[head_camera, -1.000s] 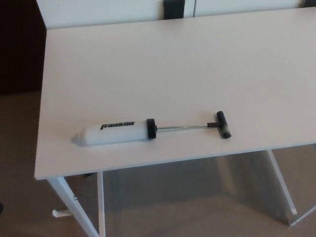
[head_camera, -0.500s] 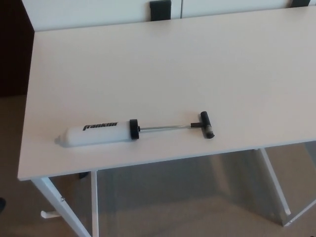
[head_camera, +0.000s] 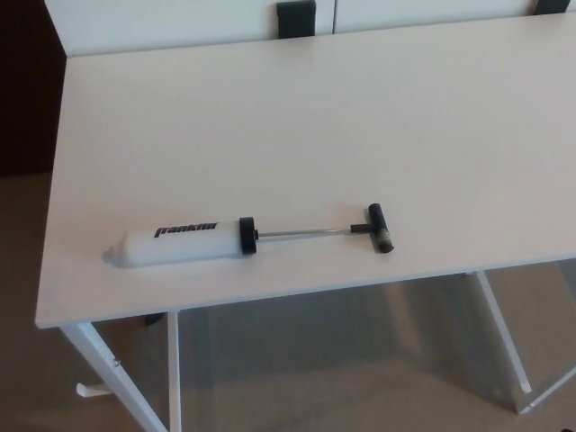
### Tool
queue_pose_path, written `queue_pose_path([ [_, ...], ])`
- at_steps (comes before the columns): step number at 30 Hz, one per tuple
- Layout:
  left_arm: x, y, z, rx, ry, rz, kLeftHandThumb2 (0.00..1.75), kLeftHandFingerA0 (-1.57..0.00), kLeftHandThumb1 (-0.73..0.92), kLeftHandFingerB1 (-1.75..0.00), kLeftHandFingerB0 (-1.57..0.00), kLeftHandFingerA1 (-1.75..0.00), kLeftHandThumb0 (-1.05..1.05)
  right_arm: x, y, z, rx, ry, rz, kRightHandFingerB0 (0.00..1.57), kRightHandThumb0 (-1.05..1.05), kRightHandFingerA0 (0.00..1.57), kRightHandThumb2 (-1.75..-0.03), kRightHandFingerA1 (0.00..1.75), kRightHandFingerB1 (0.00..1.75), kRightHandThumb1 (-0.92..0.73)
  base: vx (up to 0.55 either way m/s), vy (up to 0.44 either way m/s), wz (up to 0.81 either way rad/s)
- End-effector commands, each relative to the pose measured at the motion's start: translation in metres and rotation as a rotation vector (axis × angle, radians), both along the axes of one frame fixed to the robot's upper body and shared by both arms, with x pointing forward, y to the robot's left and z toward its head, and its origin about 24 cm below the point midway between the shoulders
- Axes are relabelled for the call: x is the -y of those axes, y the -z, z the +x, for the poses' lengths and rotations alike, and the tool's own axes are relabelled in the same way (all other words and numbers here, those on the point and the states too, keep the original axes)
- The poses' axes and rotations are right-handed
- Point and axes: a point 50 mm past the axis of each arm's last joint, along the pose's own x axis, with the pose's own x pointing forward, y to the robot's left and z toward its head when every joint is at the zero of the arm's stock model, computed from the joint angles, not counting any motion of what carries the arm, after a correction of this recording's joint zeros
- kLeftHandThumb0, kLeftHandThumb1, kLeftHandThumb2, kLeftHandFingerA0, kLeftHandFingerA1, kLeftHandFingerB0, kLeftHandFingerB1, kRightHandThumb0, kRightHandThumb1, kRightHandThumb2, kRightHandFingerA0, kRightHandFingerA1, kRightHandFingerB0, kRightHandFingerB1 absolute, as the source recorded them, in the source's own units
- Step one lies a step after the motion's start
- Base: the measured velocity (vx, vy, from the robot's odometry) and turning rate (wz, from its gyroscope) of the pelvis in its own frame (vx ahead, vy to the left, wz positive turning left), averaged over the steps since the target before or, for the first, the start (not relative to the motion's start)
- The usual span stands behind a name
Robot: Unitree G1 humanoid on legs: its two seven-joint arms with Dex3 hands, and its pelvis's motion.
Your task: The robot walks towards a desk on which an air pump is kept in the middle. It lifts it up and holds it with its left hand and uses its right hand to compress it by pushing its handle inwards.
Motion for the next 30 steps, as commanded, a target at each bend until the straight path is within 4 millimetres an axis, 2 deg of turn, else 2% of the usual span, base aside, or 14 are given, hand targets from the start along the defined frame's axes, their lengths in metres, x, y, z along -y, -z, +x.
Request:
queue_pose_path([
  [1, 0.027, -0.220, -0.002, 0.551, 0.135, 0.974, 0.56, -0.18, 0.49, -0.27, -0.16, -0.33, -0.44, 0.012, -0.007, 0.001, 0.019, 0.024, -0.030, 0.55, -0.27, 0.62, -0.58, 0.49, 0.45, -0.63, 0.00, 0.000, 0.00],
  [3, 0.047, -0.246, 0.005, 0.590, 0.221, 1.128, 0.63, -0.14, 0.45, -0.32, -0.14, -0.35, -0.50, 0.012, -0.007, 0.000, 0.016, 0.035, -0.027, 0.53, -0.26, 0.60, -0.58, 0.50, 0.44, -0.64, 0.00, 0.000, 0.00],
  [4, 0.062, -0.257, 0.013, 0.596, 0.301, 1.202, 0.89, -0.01, 0.36, -0.47, 0.00, -0.50, -0.28, 0.012, -0.007, 0.000, 0.015, 0.037, -0.028, 0.53, -0.27, 0.61, -0.58, 0.50, 0.45, -0.62, 0.00, 0.000, 0.00],
  [6, 0.076, -0.265, 0.020, 0.591, 0.381, 1.272, 0.89, -0.01, 0.36, -0.47, 0.00, -0.50, -0.28, 0.012, -0.007, 0.000, 0.016, 0.037, -0.029, 0.53, -0.27, 0.61, -0.58, 0.50, 0.45, -0.62, 0.00, 0.000, 0.00],
  [9, 0.088, -0.267, 0.028, 0.598, 0.444, 1.327, 0.88, 0.00, 0.34, -0.47, 0.00, -0.49, -0.28, 0.013, -0.007, -0.001, 0.014, 0.037, -0.027, 0.52, -0.26, 0.58, -0.58, 0.49, 0.45, -0.64, 0.00, 0.000, 0.00],
  [10, 0.098, -0.265, 0.035, 0.586, 0.506, 1.346, 0.55, -0.18, 0.46, -0.27, -0.15, -0.29, -0.42, 0.013, -0.007, -0.002, 0.012, 0.035, -0.031, 0.62, -0.27, 0.58, -0.59, 0.48, 0.48, -0.64, 0.00, 0.000, 0.00],
  [11, 0.109, -0.264, 0.042, 0.566, 0.572, 1.363, 0.55, -0.18, 0.46, -0.27, -0.15, -0.29, -0.42, 0.013, -0.007, -0.003, 0.010, 0.032, -0.035, 0.62, -0.27, 0.58, -0.59, 0.48, 0.48, -0.64, 0.00, 0.000, 0.00],
  [13, 0.110, -0.264, 0.043, 0.560, 0.584, 1.366, 0.55, -0.18, 0.46, -0.27, -0.15, -0.29, -0.42, 0.013, -0.007, -0.003, 0.009, 0.031, -0.036, 0.62, -0.27, 0.58, -0.59, 0.48, 0.48, -0.64, 0.00, 0.000, 0.00],
  [14, 0.118, -0.260, 0.048, 0.533, 0.624, 1.396, 0.63, -0.17, 0.41, -0.33, -0.14, -0.37, -0.48, 0.014, -0.007, -0.003, 0.007, 0.028, -0.039, 0.54, -0.27, 0.58, -0.58, 0.48, 0.45, -0.63, 0.00, 0.000, 0.00],
  [17, 0.136, -0.246, 0.064, 0.430, 0.739, 1.451, 0.61, -0.17, 0.41, -0.32, -0.12, -0.37, -0.44, 0.015, -0.008, -0.002, 0.005, 0.022, -0.046, 0.54, -0.26, 0.60, -0.58, 0.49, 0.45, -0.63, 0.00, 0.000, 0.00],
  [22, 0.148, -0.232, 0.079, 0.336, 0.811, 1.495, 0.60, -0.18, 0.40, -0.31, -0.10, -0.36, -0.39, 0.016, -0.009, -0.002, 0.007, 0.012, -0.051, 0.55, -0.28, 0.59, -0.58, 0.48, 0.45, -0.62, 0.00, 0.000, 0.00],
  [23, 0.153, -0.222, 0.088, 0.278, 0.855, 1.526, 0.86, -0.01, 0.35, -0.48, 0.00, -0.47, -0.22, 0.016, -0.009, -0.001, 0.007, 0.005, -0.055, 0.54, -0.27, 0.59, -0.58, 0.48, 0.45, -0.63, 0.00, 0.000, 0.00],
  [26, 0.160, -0.200, 0.104, 0.155, 0.940, 1.575, 0.86, -0.01, 0.34, -0.48, 0.00, -0.48, -0.23, 0.017, -0.011, 0.000, 0.010, -0.014, -0.061, 0.53, -0.27, 0.58, -0.58, 0.48, 0.44, -0.63, 0.00, 0.000, 0.00],
  [30, 0.163, -0.189, 0.112, 0.107, 0.968, 1.596, 0.85, -0.01, 0.32, -0.48, 0.00, -0.48, -0.24, 0.017, -0.012, 0.001, 0.011, -0.011, -0.064, 0.56, -0.27, 0.61, -0.58, 0.49, 0.45, -0.61, 0.00, 0.000, 0.00],
])
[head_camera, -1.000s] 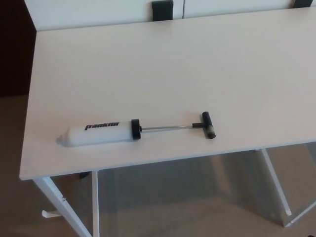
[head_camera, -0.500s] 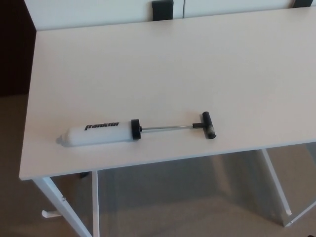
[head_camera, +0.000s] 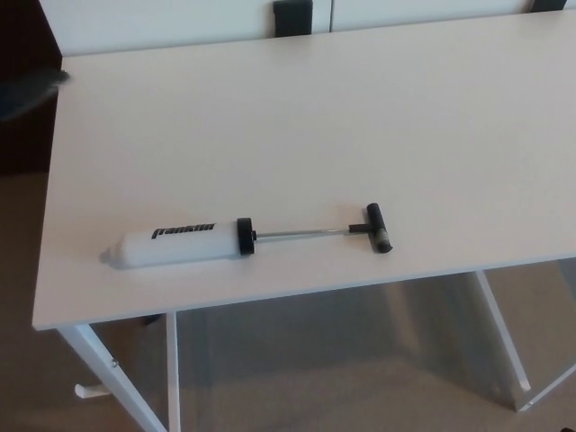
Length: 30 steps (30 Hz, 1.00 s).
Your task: The robot walks towards a desk on which an air pump is kept in the middle. It lifts it up and holds it with its left hand and uses its right hand to compress it by pushing its handle inwards.
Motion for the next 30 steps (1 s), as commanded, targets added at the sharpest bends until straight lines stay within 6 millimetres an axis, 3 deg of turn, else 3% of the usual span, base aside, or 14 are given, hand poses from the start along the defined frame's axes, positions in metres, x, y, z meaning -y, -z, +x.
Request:
queue_pose_path([
  [1, 0.045, 0.037, 0.031, -0.184, 0.046, 0.651, 0.83, 0.00, 0.29, -0.48, 0.00, -0.48, -0.24, 0.017, -0.011, 0.001, 0.006, -0.006, -0.063, 0.58, -0.26, 0.61, -0.58, 0.48, 0.45, -0.62, 0.00, 0.000, 0.00],
  [4, 0.047, 0.045, 0.037, -0.211, 0.034, 0.685, 0.83, 0.00, 0.28, -0.48, 0.00, -0.48, -0.25, 0.017, -0.011, 0.001, 0.001, 0.000, -0.065, 0.62, -0.25, 0.62, -0.58, 0.48, 0.46, -0.62, 0.00, 0.000, 0.00],
  [5, 0.048, 0.048, 0.040, -0.225, 0.031, 0.686, 0.62, -0.10, 0.35, -0.23, -0.06, -0.38, -0.45, 0.017, -0.011, 0.002, -0.003, -0.002, -0.069, 0.58, -0.26, 0.63, -0.58, 0.47, 0.45, -0.61, 0.00, 0.000, 0.00],
  [9, 0.050, 0.054, 0.046, -0.256, 0.021, 0.703, 0.63, -0.09, 0.36, -0.22, -0.07, -0.37, -0.46, 0.018, -0.011, 0.002, -0.004, -0.004, -0.070, 0.58, -0.25, 0.62, -0.58, 0.48, 0.45, -0.62, 0.00, 0.000, 0.00],
  [11, 0.050, 0.059, 0.047, -0.266, 0.021, 0.720, 0.70, -0.07, 0.29, -0.31, 0.00, -0.43, -0.40, 0.018, -0.011, 0.002, -0.001, -0.003, -0.061, 0.59, -0.24, 0.60, -0.58, 0.48, 0.46, -0.62, 0.00, 0.000, 0.00],
  [12, 0.051, 0.064, 0.048, -0.283, 0.026, 0.734, 0.66, -0.06, 0.33, -0.22, -0.04, -0.37, -0.44, 0.018, -0.011, 0.002, -0.001, -0.006, -0.064, 0.62, -0.28, 0.64, -0.57, 0.48, 0.46, -0.62, 0.00, 0.000, 0.00],
  [14, 0.051, 0.069, 0.049, -0.303, 0.030, 0.751, 0.66, -0.06, 0.33, -0.22, -0.04, -0.37, -0.44, 0.018, -0.011, 0.002, -0.001, -0.010, -0.068, 0.62, -0.28, 0.64, -0.57, 0.48, 0.46, -0.62, 0.00, 0.000, 0.00],
  [15, 0.052, 0.073, 0.049, -0.313, 0.032, 0.759, 0.54, -0.09, 0.42, -0.21, -0.07, -0.28, -0.40, 0.018, -0.011, 0.001, -0.003, -0.012, -0.069, 0.61, -0.30, 0.64, -0.58, 0.48, 0.46, -0.62, 0.00, 0.000, 0.00],
  [30, 0.061, 0.102, 0.057, -0.371, 0.037, 0.839, 0.62, -0.06, 0.42, -0.23, -0.06, -0.24, -0.18, 0.016, -0.013, 0.007, 0.005, -0.017, -0.075, 0.62, -0.28, 0.64, -0.58, 0.48, 0.46, -0.62, 0.00, 0.000, 0.00],
])
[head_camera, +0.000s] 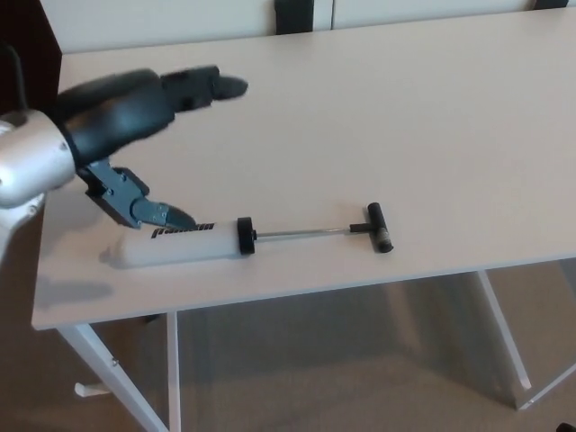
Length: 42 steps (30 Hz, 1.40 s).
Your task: The robot walks towards a desk on which an air pump is kept in the middle. It lifts it up and holds it with its left hand and uses its right hand to compress it by pushing its handle inwards.
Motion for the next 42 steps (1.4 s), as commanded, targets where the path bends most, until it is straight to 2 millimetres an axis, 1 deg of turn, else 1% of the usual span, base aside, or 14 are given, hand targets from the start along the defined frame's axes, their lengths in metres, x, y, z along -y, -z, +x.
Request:
queue_pose_path([
  [1, -0.003, 0.023, 0.010, -0.017, -0.053, 0.309, 0.63, -0.05, 0.41, -0.22, -0.05, -0.24, -0.21, 0.017, -0.011, 0.004, 0.000, 0.009, -0.059, 0.60, -0.29, 0.63, -0.58, 0.47, 0.45, -0.62, 0.00, 0.000, 0.00],
  [13, 0.004, 0.049, 0.006, -0.060, -0.036, 0.417, 0.60, -0.06, 0.42, -0.24, -0.06, -0.25, -0.29, 0.017, -0.011, 0.005, 0.002, 0.007, -0.065, 0.59, -0.26, 0.62, -0.58, 0.47, 0.45, -0.61, 0.00, 0.000, 0.00],
  [14, 0.004, 0.051, 0.007, -0.057, -0.037, 0.423, 0.55, -0.07, 0.43, -0.24, -0.08, -0.26, -0.27, 0.017, -0.012, 0.005, 0.005, 0.004, -0.064, 0.56, -0.31, 0.55, -0.86, 0.61, 0.60, -0.51, 0.00, 0.000, 0.00],
  [15, 0.004, 0.052, 0.007, -0.055, -0.039, 0.427, 0.55, -0.07, 0.43, -0.24, -0.08, -0.26, -0.27, 0.016, -0.012, 0.005, 0.006, 0.001, -0.064, 0.56, -0.31, 0.55, -0.86, 0.61, 0.60, -0.51, 0.00, 0.000, 0.00],
  [16, 0.005, 0.055, 0.008, -0.047, -0.044, 0.434, 0.55, -0.09, 0.42, -0.24, -0.09, -0.28, -0.31, 0.016, -0.012, 0.005, 0.007, -0.005, -0.063, 0.58, -0.26, 0.60, -0.58, 0.47, 0.46, -0.62, 0.00, 0.000, 0.00],
  [17, 0.005, 0.056, 0.008, -0.043, -0.047, 0.437, 0.55, -0.09, 0.42, -0.24, -0.09, -0.28, -0.31, 0.016, -0.012, 0.005, 0.007, -0.008, -0.063, 0.58, -0.26, 0.60, -0.58, 0.47, 0.46, -0.62, 0.00, 0.000, 0.00],
  [18, 0.005, 0.060, 0.009, -0.040, -0.049, 0.434, 0.73, -0.01, 0.27, -0.40, 0.00, -0.44, -0.28, 0.016, -0.011, 0.005, 0.006, -0.009, -0.061, 0.58, -0.26, 0.59, -0.58, 0.47, 0.45, -0.61, 0.00, 0.000, 0.00],
  [21, 0.005, 0.063, 0.010, -0.038, -0.050, 0.431, 0.73, -0.01, 0.27, -0.40, 0.00, -0.44, -0.28, 0.015, -0.011, 0.005, 0.006, -0.009, -0.059, 0.58, -0.26, 0.59, -0.58, 0.47, 0.45, -0.61, 0.00, 0.000, 0.00],
  [22, 0.005, 0.065, 0.011, -0.037, -0.052, 0.432, 0.86, -0.02, 0.34, -0.47, 0.00, -0.49, -0.23, 0.015, -0.011, 0.006, 0.004, -0.006, -0.059, 0.59, -0.27, 0.61, -0.57, 0.47, 0.45, -0.60, 0.00, 0.000, 0.00],
  [25, 0.006, 0.068, 0.012, -0.032, -0.055, 0.440, 0.87, -0.01, 0.35, -0.47, 0.00, -0.49, -0.24, 0.014, -0.011, 0.009, 0.004, -0.003, -0.062, 0.59, -0.28, 0.62, -0.57, 0.46, 0.45, -0.60, 0.00, 0.000, 0.00],
  [26, 0.006, 0.070, 0.013, -0.030, -0.054, 0.441, 0.88, -0.01, 0.37, -0.47, 0.00, -0.49, -0.24, 0.014, -0.011, 0.009, 0.002, -0.002, -0.065, 0.52, -0.31, 0.58, -0.85, 0.63, 0.59, -0.47, 0.00, 0.000, 0.00],
  [29, 0.007, 0.072, 0.013, -0.028, -0.053, 0.442, 0.88, -0.01, 0.37, -0.47, 0.00, -0.49, -0.24, 0.013, -0.010, 0.010, -0.001, 0.001, -0.067, 0.52, -0.31, 0.58, -0.85, 0.63, 0.59, -0.47, 0.00, 0.000, 0.00],
  [30, 0.007, 0.075, 0.014, -0.024, -0.054, 0.441, 0.61, -0.17, 0.43, -0.31, -0.12, -0.37, -0.42, 0.013, -0.011, 0.010, -0.004, -0.007, -0.075, 0.58, -0.28, 0.65, -0.58, 0.46, 0.44, -0.61, 0.00, 0.000, 0.00],
  [42, 0.010, 0.087, 0.027, 0.059, -0.107, 0.412, 0.63, -0.29, 0.40, -0.34, -0.15, -0.42, -0.47, 0.013, -0.012, 0.011, -0.006, -0.034, -0.098, 0.59, -0.30, 0.66, -0.58, 0.45, 0.43, -0.62, 0.00, 0.000, 0.00],
])
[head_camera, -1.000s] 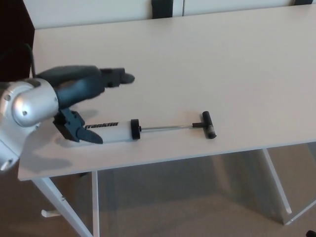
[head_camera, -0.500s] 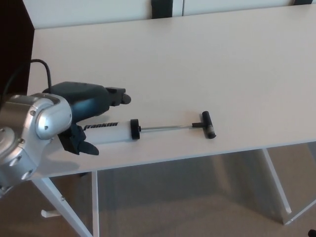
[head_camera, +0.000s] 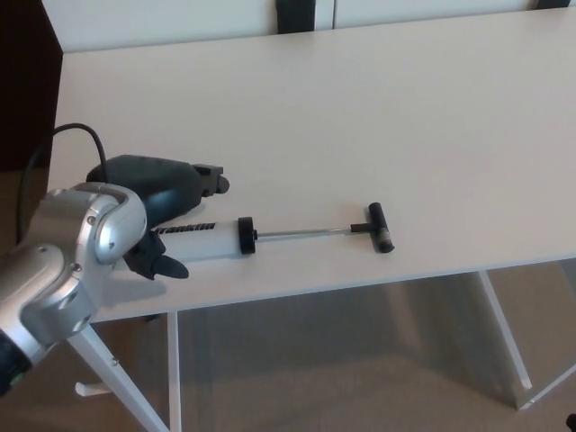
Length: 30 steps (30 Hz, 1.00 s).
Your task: The robot walks towards a desk on which an air pump is kept in the middle. It lifts it up and holds it with its left hand and uses its right hand to compress it by pushing its handle inwards.
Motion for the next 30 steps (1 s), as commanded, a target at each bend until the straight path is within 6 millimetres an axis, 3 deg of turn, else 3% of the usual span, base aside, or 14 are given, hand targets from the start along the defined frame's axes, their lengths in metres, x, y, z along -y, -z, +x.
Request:
queue_pose_path([
  [1, -0.002, 0.001, 0.005, 0.086, 0.000, 0.020, 0.63, -0.29, 0.40, -0.34, -0.15, -0.42, -0.47, 0.005, -0.004, 0.001, -0.002, -0.004, -0.034, 0.59, -0.30, 0.66, -0.58, 0.45, 0.43, -0.62, 0.00, 0.000, 0.00],
  [16, 0.007, 0.004, 0.008, 0.057, 0.004, 0.006, 0.65, -0.25, 0.40, -0.35, -0.16, -0.41, -0.48, 0.005, -0.005, 0.006, 0.015, 0.009, -0.011, 0.61, -0.31, 0.65, -0.56, 0.47, 0.45, -0.59, 0.00, 0.000, 0.00],
  [17, 0.007, 0.005, 0.009, 0.056, 0.006, 0.006, 0.65, -0.27, 0.40, -0.35, -0.16, -0.41, -0.49, 0.005, -0.005, 0.006, 0.017, 0.013, -0.011, 0.61, -0.35, 0.61, -0.85, 0.63, 0.61, -0.48, 0.00, 0.000, 0.00],
  [18, 0.007, 0.005, 0.009, 0.056, 0.008, 0.007, 0.65, -0.27, 0.40, -0.35, -0.16, -0.41, -0.49, 0.005, -0.005, 0.006, 0.019, 0.015, -0.012, 0.61, -0.35, 0.61, -0.85, 0.63, 0.61, -0.48, 0.00, 0.000, 0.00],
  [19, 0.007, 0.006, 0.009, 0.055, 0.009, 0.009, 0.66, -0.28, 0.40, -0.35, -0.16, -0.42, -0.49, 0.005, -0.006, 0.007, 0.016, 0.016, -0.015, 0.65, -0.33, 0.67, -0.58, 0.47, 0.46, -0.59, 0.00, 0.000, 0.00],
  [21, 0.007, 0.006, 0.009, 0.055, 0.009, 0.011, 0.66, -0.28, 0.40, -0.35, -0.16, -0.42, -0.49, 0.005, -0.006, 0.007, 0.014, 0.017, -0.018, 0.65, -0.33, 0.67, -0.58, 0.47, 0.46, -0.59, 0.00, 0.000, 0.00],
  [22, 0.007, 0.007, 0.009, 0.052, 0.009, 0.011, 0.65, -0.28, 0.40, -0.35, -0.17, -0.41, -0.49, 0.005, -0.006, 0.007, 0.013, 0.016, -0.022, 0.58, -0.32, 0.62, -0.87, 0.63, 0.61, -0.50, 0.00, 0.000, 0.00],
  [25, 0.006, 0.009, 0.010, 0.045, 0.007, 0.012, 0.66, -0.29, 0.40, -0.35, -0.16, -0.42, -0.50, 0.005, -0.006, 0.008, 0.011, 0.014, -0.026, 0.53, -0.31, 0.59, -0.86, 0.63, 0.59, -0.48, 0.00, 0.000, 0.00],
  [30, 0.005, 0.012, 0.009, 0.039, 0.005, 0.023, 0.66, -0.28, 0.40, -0.36, -0.18, -0.42, -0.50, 0.006, -0.006, 0.008, 0.016, 0.019, -0.012, 0.58, -0.33, 0.60, -0.86, 0.62, 0.60, -0.51, 0.00, 0.000, 0.00],
])
